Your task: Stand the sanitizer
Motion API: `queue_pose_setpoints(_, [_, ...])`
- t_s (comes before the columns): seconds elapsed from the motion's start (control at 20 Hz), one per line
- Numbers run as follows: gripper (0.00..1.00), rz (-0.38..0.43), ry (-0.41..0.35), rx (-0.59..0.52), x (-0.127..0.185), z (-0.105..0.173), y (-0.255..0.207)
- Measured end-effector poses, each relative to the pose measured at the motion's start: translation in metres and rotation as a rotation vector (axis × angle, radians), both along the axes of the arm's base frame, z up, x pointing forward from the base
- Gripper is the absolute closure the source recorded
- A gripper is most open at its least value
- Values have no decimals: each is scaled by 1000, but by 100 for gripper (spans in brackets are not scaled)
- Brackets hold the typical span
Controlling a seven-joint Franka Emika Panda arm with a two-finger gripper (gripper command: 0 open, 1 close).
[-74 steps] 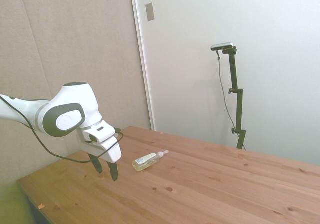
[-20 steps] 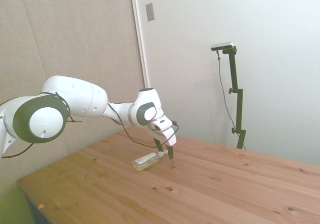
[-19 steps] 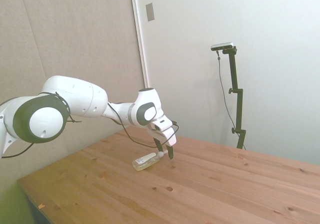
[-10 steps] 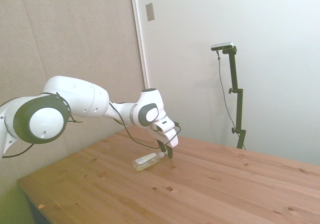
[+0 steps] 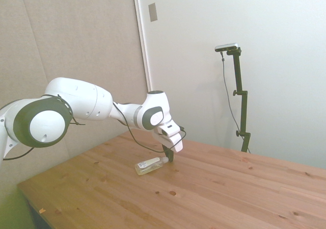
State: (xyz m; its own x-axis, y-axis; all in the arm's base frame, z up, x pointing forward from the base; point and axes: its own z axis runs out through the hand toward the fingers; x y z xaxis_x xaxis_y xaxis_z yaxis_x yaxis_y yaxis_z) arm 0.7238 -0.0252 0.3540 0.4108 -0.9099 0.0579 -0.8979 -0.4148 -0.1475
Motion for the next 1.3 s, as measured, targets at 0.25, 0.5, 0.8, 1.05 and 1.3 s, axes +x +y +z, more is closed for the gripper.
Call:
queue_pose_setpoints(0.25, [100, -16, -32, 1, 3, 8, -2])
queue_pose_setpoints(0.5, [100, -61, -166, -17, 3, 49, 0])
queue_pose_setpoints(0.8, [100, -115, -352, -115, -25, 99, 23])
queue_pose_setpoints(1.05, [100, -188, -496, -209, -48, 112, 31])
queue_pose_setpoints(1.3, [100, -268, -615, -306, -59, 106, 35])
